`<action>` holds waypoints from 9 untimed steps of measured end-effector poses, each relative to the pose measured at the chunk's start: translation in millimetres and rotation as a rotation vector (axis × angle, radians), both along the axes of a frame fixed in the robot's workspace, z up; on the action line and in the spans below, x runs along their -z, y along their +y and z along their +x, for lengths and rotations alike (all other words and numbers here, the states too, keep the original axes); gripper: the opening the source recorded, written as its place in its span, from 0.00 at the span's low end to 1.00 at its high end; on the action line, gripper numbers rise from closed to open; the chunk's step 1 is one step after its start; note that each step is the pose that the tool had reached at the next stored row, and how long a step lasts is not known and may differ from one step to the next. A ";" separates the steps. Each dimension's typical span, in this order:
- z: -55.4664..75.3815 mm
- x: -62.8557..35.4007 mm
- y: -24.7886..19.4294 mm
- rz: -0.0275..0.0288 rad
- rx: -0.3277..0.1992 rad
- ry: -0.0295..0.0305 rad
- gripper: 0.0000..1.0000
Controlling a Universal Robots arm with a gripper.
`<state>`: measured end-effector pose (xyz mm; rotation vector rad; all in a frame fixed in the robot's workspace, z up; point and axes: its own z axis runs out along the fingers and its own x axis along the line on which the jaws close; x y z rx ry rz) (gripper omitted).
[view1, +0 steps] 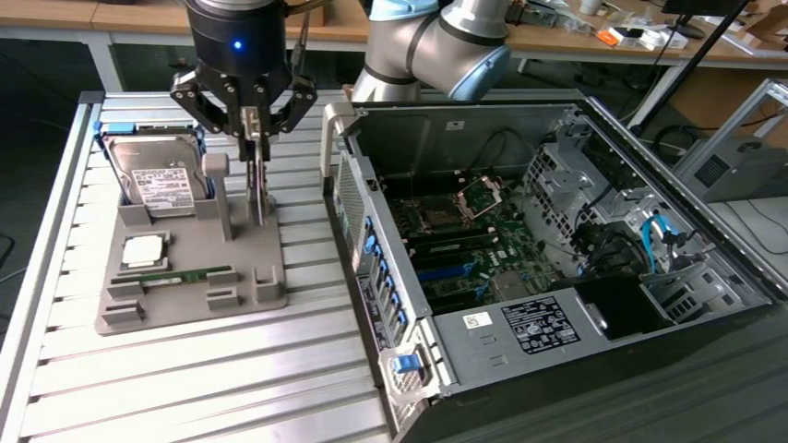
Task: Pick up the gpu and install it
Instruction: 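Pick up the gpu and move the gpu toward the slot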
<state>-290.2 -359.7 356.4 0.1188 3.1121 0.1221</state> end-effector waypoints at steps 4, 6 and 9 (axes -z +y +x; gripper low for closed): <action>0.0 -4.4 0.0 0.0003 0.000 0.0001 0.27; 0.0 -6.1 0.0 0.0005 0.000 0.0000 0.27; 0.0 -8.6 0.0 0.0008 0.000 -0.0001 0.27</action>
